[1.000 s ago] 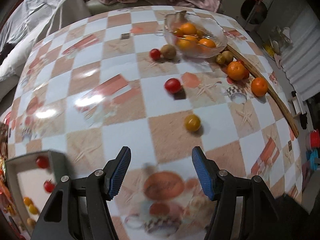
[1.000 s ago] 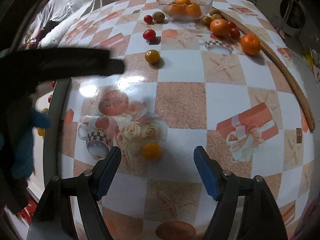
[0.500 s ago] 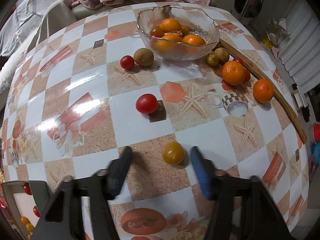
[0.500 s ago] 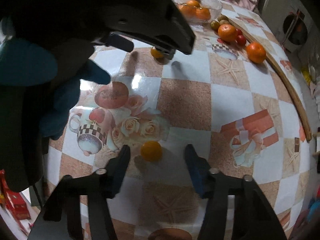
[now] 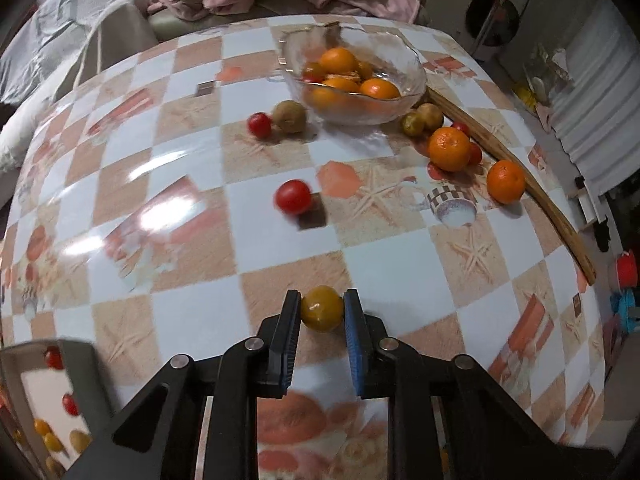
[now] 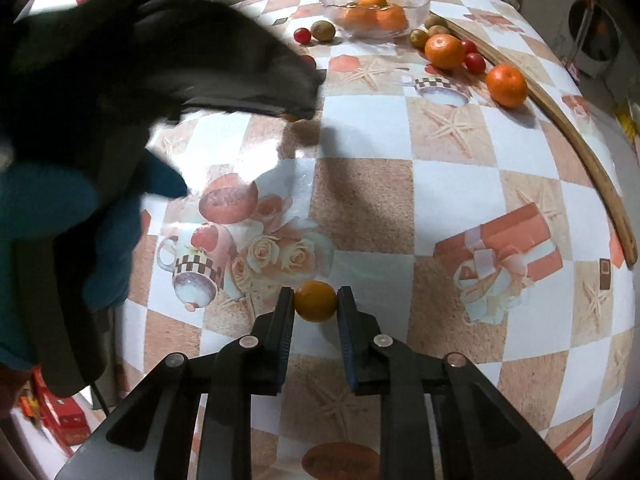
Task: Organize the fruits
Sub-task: 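Grasp a yellow tomato with the left tool while the right grasps an orange tomato, then carry both tomatoes over the white tray with both tools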
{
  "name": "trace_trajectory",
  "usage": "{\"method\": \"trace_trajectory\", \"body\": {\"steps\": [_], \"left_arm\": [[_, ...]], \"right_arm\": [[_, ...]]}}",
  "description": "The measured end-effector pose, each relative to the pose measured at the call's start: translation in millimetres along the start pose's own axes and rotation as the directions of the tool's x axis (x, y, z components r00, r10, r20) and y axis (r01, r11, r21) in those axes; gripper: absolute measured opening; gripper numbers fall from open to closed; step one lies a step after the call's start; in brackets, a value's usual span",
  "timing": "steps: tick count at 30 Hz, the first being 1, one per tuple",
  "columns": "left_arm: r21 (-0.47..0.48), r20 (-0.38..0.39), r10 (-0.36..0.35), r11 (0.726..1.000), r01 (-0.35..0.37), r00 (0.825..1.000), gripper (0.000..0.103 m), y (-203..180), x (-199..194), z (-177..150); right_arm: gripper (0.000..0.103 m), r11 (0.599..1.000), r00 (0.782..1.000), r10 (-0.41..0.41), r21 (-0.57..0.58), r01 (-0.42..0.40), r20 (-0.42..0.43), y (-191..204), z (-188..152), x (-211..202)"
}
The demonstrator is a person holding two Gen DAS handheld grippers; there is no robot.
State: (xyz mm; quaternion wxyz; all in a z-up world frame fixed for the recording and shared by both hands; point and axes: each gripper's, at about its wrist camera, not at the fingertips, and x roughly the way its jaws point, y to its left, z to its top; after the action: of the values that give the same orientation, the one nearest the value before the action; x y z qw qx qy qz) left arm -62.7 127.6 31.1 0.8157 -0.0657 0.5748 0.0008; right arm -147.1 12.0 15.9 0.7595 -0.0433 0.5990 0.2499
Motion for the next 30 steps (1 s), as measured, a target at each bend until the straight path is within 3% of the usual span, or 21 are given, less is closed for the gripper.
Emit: {"method": "trace_trajectory", "body": {"steps": [15, 24, 30], "left_arm": [[-0.155, 0.056, 0.045, 0.987, -0.036, 0.997, 0.023, 72, -73, -57], [-0.267, 0.059, 0.111, 0.959, -0.091, 0.992, 0.023, 120, -107, -104], [-0.361, 0.038, 0.155, 0.923, -0.131, 0.987, 0.023, 153, -122, -143]], "right_arm": [[0.024, 0.998, 0.998, 0.054, -0.017, -0.055, -0.019, -1, 31, -11], [0.024, 0.988, 0.995, 0.095, -0.118, -0.096, -0.019, 46, 45, -17], [0.024, 0.969, 0.99, 0.135, -0.203, -0.139, -0.035, 89, 55, -14]]}}
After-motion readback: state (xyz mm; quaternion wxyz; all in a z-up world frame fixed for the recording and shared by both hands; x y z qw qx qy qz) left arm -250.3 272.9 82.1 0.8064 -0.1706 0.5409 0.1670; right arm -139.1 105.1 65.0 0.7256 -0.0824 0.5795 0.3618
